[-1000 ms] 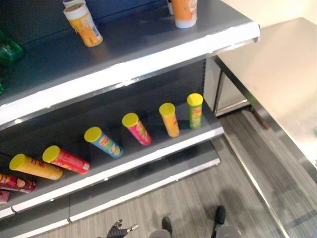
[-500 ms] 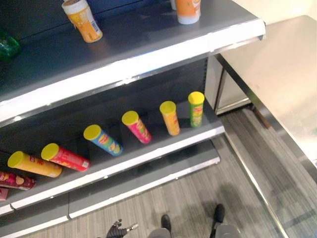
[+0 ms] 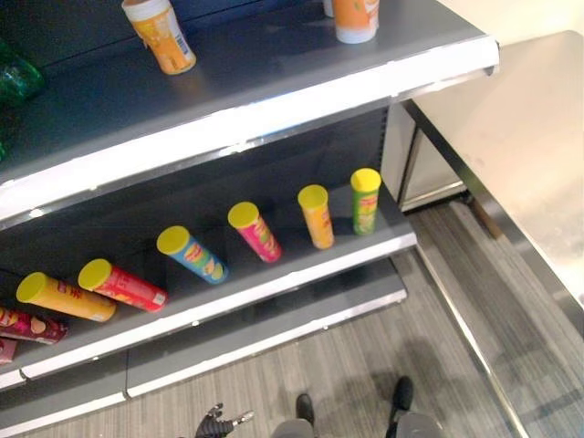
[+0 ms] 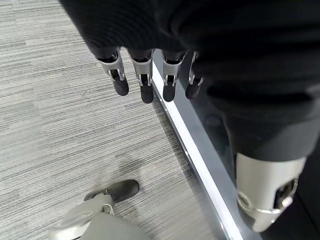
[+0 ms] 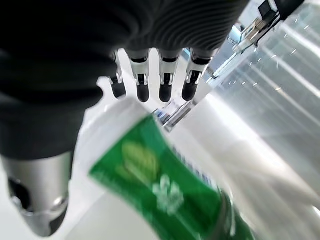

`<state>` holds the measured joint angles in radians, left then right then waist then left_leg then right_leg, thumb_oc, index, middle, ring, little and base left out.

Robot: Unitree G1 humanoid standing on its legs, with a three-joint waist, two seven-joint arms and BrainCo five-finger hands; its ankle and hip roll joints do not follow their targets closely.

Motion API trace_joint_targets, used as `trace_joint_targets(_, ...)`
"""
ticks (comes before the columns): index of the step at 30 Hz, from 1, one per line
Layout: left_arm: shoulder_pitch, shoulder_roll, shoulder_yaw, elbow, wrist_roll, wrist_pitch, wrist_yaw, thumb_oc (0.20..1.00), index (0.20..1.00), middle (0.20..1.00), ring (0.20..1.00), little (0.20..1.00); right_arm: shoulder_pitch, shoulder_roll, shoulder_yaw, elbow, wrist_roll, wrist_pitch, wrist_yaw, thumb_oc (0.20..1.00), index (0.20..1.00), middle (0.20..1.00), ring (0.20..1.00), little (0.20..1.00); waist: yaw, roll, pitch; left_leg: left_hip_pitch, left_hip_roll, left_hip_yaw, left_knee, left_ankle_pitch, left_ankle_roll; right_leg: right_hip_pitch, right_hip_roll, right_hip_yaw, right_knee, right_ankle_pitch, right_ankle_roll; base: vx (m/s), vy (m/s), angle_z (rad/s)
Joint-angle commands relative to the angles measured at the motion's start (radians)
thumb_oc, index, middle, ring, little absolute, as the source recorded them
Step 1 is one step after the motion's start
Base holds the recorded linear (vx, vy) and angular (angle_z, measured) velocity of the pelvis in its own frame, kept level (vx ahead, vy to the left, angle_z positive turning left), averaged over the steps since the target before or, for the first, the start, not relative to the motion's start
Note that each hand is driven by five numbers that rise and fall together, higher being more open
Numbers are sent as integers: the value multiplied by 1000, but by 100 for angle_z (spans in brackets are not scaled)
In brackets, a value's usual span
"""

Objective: Put the goods on the table back onto the shelves and tidy them up.

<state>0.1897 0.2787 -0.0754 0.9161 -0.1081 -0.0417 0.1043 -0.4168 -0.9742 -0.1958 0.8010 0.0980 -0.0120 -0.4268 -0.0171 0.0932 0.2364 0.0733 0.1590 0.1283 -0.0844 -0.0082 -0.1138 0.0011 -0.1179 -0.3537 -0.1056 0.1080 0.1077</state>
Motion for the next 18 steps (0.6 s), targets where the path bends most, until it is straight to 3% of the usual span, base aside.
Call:
trace_joint_targets(1, -33, 71, -67, 37, -19, -18, 17, 1000, 1000, 1000, 1000, 1000, -80, -59, 69, 27, 33, -23, 11, 1000, 1000, 1000, 1000, 1000, 29, -81, -17, -28, 25, -58, -2, 25, -67, 69, -10, -11, 18, -174, 50, 0, 0, 0)
trace_joint_targets(2, -33, 70, -66, 37, -19, -18, 17, 1000, 1000, 1000, 1000, 1000, -83, -60, 72, 29, 33, -23, 11, 812, 812, 812, 812, 812, 27, -81, -17, -28, 25, -58, -2, 25, -67, 69, -10, -11, 18, -174, 50, 0, 0, 0)
trace_joint_targets(4, -34, 72, -69, 37, -20, -20, 16, 1000, 1000, 1000, 1000, 1000, -107, -65, 99, 63, 41, -19, 33, 200, 200, 200, 200, 200, 28, -82, -15, -31, 26, -60, -3, 28, -67, 67, -9, -11, 18, -173, 49, 0, 0, 0)
trace_joint_targets(12, -34, 80, -65, 39, -29, -22, 7, 1000, 1000, 1000, 1000, 1000, -128, -62, 161, 132, 73, -13, 115, 200, 200, 200, 200, 200, 28, -85, -9, -35, 29, -57, -3, 35, -71, 62, -6, -10, 18, -173, 48, 0, 0, 0)
trace_joint_targets(18, -34, 78, -58, 42, -28, -20, 4, 1000, 1000, 1000, 1000, 1000, -94, -55, 141, 94, 59, -17, 108, 200, 200, 200, 200, 200, 22, -86, -9, -30, 29, -56, -3, 32, -70, 69, -6, -13, 18, -174, 48, 0, 0, 0)
